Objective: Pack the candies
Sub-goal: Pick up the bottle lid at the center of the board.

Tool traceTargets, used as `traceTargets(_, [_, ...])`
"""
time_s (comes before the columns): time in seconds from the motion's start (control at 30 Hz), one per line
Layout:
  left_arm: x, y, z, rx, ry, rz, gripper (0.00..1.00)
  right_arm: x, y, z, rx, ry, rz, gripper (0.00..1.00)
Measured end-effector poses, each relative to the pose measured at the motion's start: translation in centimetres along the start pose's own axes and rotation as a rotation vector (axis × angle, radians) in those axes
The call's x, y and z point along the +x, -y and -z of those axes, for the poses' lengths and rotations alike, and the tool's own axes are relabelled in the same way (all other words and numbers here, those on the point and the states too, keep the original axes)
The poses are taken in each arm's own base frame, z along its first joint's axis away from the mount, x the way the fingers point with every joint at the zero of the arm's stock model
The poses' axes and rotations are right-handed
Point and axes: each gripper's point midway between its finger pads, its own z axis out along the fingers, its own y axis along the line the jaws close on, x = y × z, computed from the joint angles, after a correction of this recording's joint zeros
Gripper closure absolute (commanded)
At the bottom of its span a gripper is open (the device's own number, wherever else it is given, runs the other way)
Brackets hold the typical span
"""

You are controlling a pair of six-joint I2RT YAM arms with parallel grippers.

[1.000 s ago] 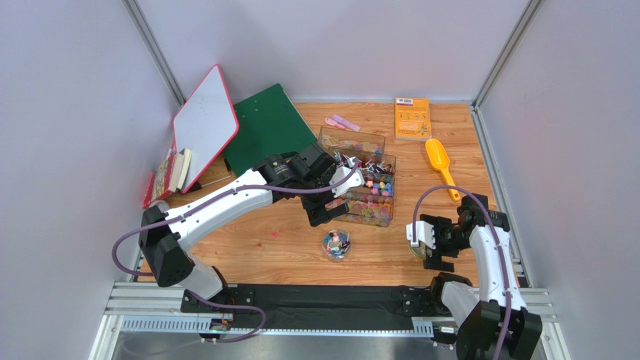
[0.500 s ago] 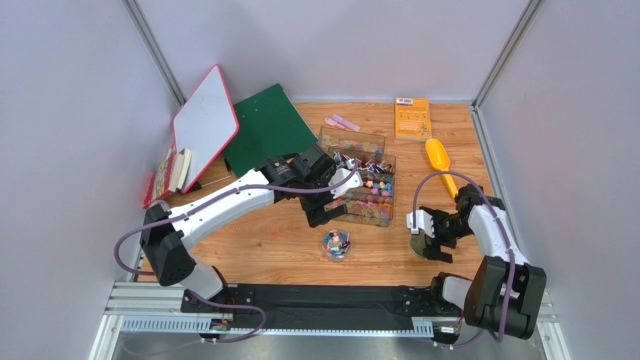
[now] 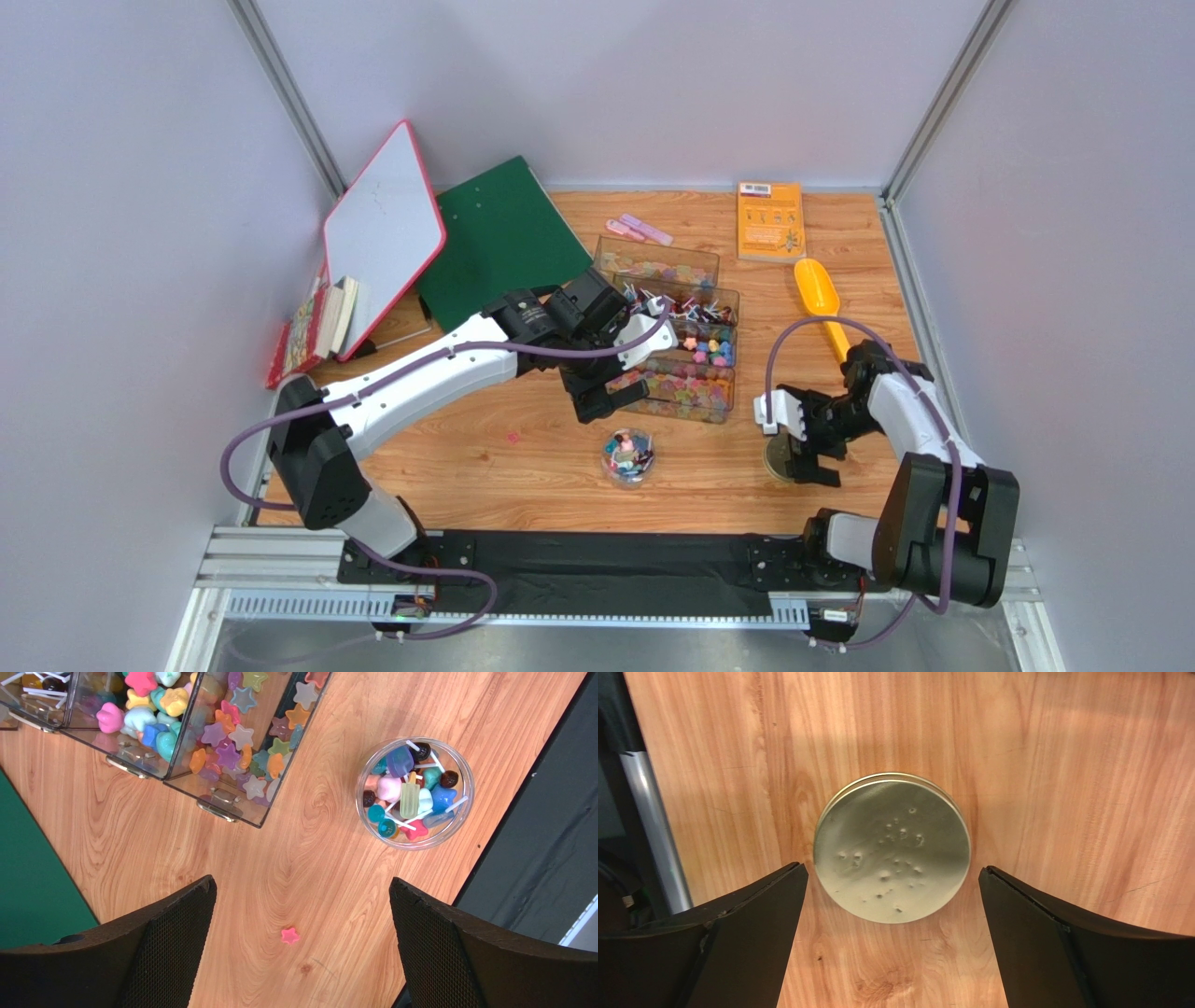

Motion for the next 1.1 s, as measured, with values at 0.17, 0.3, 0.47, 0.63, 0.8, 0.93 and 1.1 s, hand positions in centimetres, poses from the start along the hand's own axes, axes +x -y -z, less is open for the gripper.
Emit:
traceTargets(0.17, [0.1,-0.2,-0.1,-0.003,-0.005,0.004,0.02,0.0,0.8,-0.3,0.016,-0.006,0.018,0.00])
traceTargets(0.3, [0.2,-0.2,-0.3,-0.001,-0.010,0.005,0.02,0.2,0.8,-0.5,0.010,-0.012,0.016,0.00])
traceTargets(0.47, [0.2,-0.2,-0.5,-0.002,-0.012,0.005,0.02,0.1,0.2,-0.6,-0.014,-0.007,0.002,0.00])
traceTargets(0.63, [0.2,-0.2,-0.5,-0.001,-0.014,0.006,0.03,0.1,0.3,-0.6,-0.014,-0.008,0.006,0.00])
traceTargets(0.8, [0.3,-0.3,-0.7,-0.002,-0.019,0.006,0.03,0.0,-0.4,-1.1,-0.032,-0.007,0.012,0.00])
traceTargets(0.93, [0.3,-0.3,-0.7,-0.002,-0.019,0.006,0.03,0.0,-0.8,-1.4,-0.041,-0.009,0.019,0.00])
traceTargets(1.1, [0.3,-0.3,-0.7,-0.002,-0.020,0.006,0.03,0.1,-0.5,-1.6,-0.025,-0.016,0.028,0.00])
